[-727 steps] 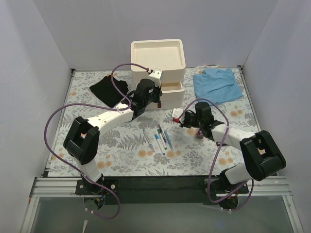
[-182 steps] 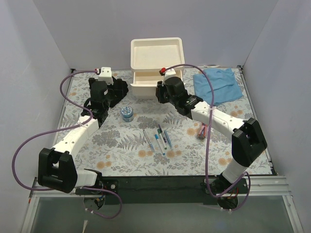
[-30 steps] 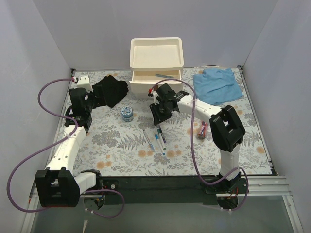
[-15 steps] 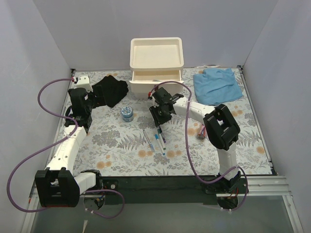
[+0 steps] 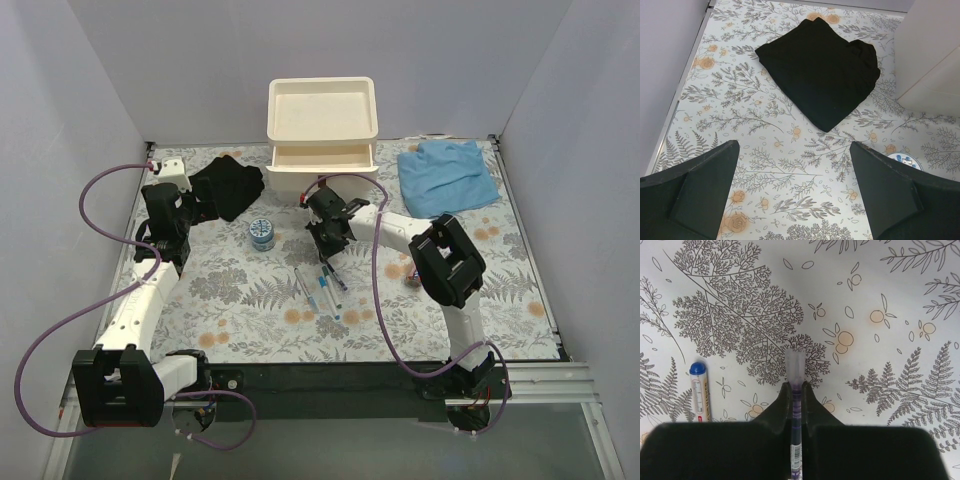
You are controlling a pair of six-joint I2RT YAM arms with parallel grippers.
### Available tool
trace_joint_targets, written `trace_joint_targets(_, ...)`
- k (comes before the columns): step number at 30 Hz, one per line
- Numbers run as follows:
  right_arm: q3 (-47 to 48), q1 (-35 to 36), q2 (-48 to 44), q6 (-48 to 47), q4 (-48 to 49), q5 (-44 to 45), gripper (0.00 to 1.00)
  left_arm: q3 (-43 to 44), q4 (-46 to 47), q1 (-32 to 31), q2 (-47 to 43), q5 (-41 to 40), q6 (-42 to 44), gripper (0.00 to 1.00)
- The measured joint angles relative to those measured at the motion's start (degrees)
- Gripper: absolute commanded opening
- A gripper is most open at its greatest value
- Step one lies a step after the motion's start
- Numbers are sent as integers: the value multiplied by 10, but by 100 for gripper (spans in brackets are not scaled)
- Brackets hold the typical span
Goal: Sort the stationery into containers
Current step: Pick up the pen from the center of the board, then place the pen in the drawer.
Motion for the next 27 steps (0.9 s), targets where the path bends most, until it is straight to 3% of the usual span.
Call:
trace_joint_targets(11,-69,10,-126,-55,-39,0,1,-5,5,0,0,3,-7,95)
trace_joint_targets(19,-16,31,-282,-290,8,-44,1,-6,13,0,0,24,-16,94)
trace_joint_targets(27,-14,33,-314,-523,105,-23,1,-6,13,0,0,43,-24,92)
